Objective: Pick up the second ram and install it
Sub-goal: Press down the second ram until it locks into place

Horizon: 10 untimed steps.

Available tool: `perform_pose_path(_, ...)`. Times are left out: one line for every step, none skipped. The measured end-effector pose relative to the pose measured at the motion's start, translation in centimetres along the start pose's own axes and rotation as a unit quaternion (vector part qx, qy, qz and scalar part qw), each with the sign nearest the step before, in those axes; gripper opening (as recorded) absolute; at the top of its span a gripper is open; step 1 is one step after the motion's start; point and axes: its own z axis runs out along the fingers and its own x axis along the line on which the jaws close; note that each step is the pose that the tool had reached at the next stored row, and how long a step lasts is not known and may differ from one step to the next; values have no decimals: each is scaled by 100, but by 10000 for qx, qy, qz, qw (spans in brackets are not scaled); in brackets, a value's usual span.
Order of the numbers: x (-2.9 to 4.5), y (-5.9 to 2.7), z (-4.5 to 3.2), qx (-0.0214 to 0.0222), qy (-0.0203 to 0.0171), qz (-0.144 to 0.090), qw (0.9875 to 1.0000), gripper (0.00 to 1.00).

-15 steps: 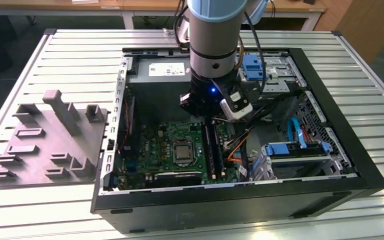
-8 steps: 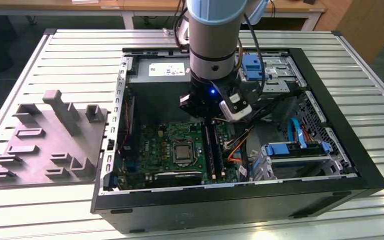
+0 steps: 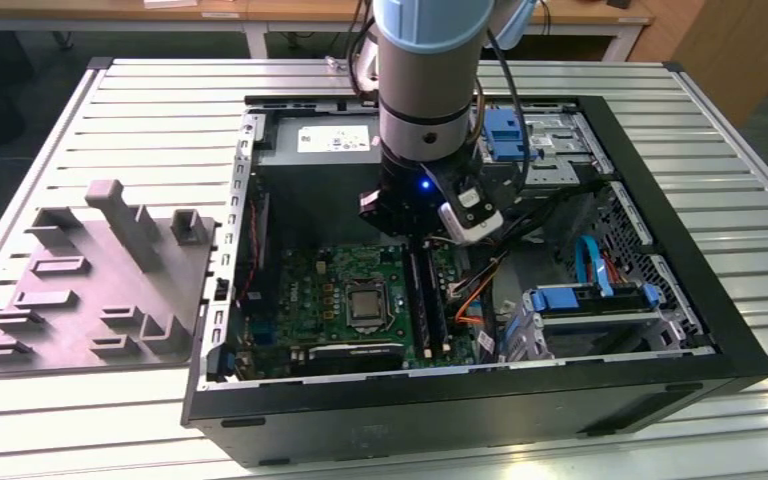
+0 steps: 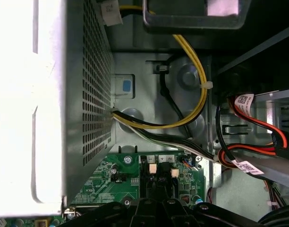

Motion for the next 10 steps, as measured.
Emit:
perform_pose_path(0,0,5,-1,0,0,10000,10)
perform_pose_path(1,1,12,-3,0,0,10000,10)
perform_pose_path(1,0,13,-1,0,0,10000,10)
perform_pose_path(1,0,13,0,0,0,10000,10)
perform_pose_path(1,0,13,0,0,0,10000,10)
perform_pose_path(1,0,13,0,0,0,10000,10)
perform_pose_path(1,-1,13,0,0,0,10000,10)
perform_pose_path(1,-1,17,0,0,0,10000,10)
perform_pose_path(2,-1,21,1,0,0,10000,10)
perform_pose_path(2,-1,21,2,1,0,10000,10)
